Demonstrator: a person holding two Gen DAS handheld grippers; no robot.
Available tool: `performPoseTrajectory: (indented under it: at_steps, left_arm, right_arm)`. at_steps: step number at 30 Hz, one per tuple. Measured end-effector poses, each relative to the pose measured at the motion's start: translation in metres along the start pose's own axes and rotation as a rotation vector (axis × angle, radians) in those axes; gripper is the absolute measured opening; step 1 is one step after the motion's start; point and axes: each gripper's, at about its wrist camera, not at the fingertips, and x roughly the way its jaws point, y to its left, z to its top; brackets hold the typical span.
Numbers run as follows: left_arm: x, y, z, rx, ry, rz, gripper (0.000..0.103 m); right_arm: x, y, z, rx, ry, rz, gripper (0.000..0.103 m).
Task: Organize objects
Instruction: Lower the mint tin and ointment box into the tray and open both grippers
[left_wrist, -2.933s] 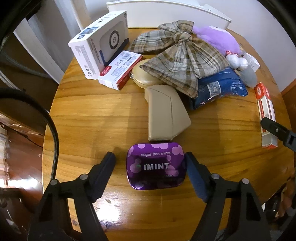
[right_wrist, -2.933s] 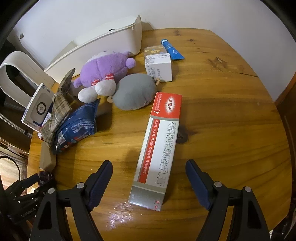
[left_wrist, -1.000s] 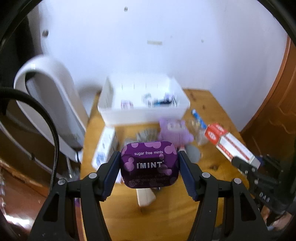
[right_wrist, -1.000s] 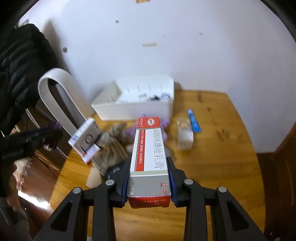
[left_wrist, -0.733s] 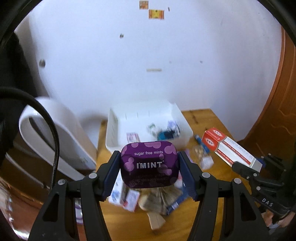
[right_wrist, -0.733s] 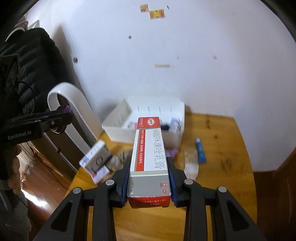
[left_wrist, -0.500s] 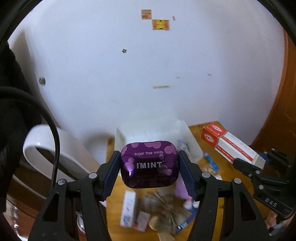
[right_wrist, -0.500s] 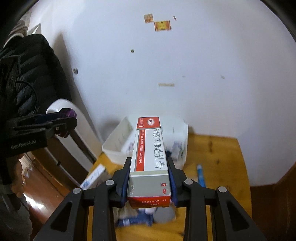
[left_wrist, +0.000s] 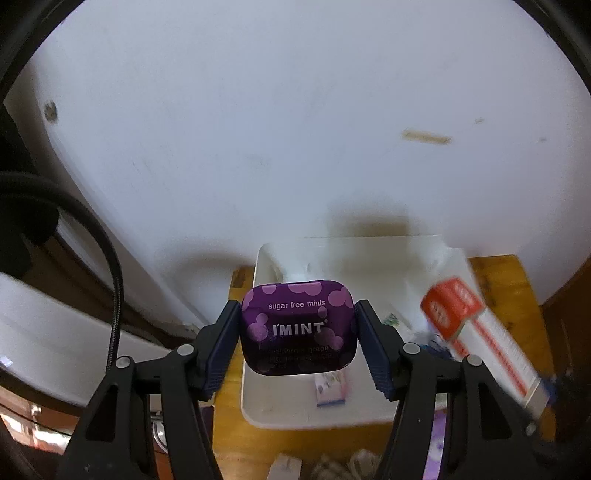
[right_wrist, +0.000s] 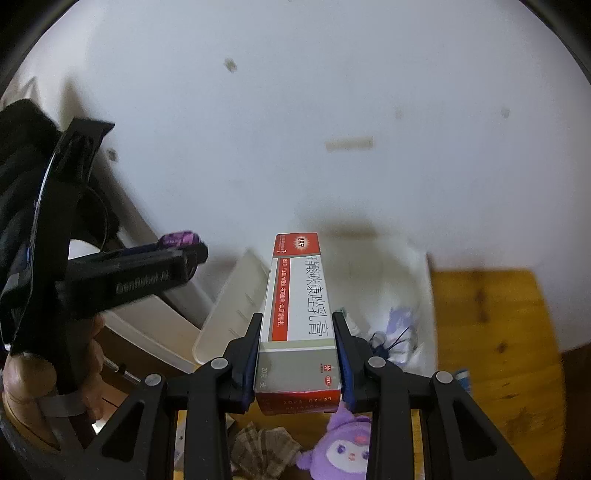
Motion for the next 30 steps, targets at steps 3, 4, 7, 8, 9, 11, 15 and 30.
performPoseTrajectory:
  at_steps: [3,4,7,8,9,11,15,30]
  left_arm:
    - [0.039,-0.003,-0.004,0.001,0.039,0.031,0.066]
    - [0.048,-0.006,-0.007,0.003,0.051,0.039,0.066]
    - [0.076,-0.008,-0.014,0.010,0.085,0.061,0.066]
    - [0.082,-0.008,-0.016,0.011,0.092,0.067,0.066]
    - [0.089,-0.012,-0.012,0.010,0.100,0.072,0.066]
    - [0.101,-0.015,-0.013,0.008,0.114,0.077,0.066]
    - [0.111,-0.018,-0.021,0.000,0.150,0.037,0.066]
    - [0.052,-0.022,-0.024,0.060,0.031,-0.026,0.083]
  right_arm:
    - [0.038,-0.009,-0.009,0.032,0.063,-0.001,0.035]
    - [0.051,-0.011,-0.012,0.044,0.084,0.003,0.035]
    - [0.075,-0.016,-0.022,0.063,0.131,0.017,0.035]
    - [0.084,-0.016,-0.026,0.069,0.147,0.023,0.036]
    - [0.091,-0.017,-0.030,0.075,0.164,0.031,0.036]
    - [0.104,-0.017,-0.035,0.083,0.206,0.063,0.036]
    - [0.108,-0.015,-0.043,0.046,0.227,0.074,0.055]
    - [0.039,-0.024,-0.053,0.070,0.147,0.094,0.068]
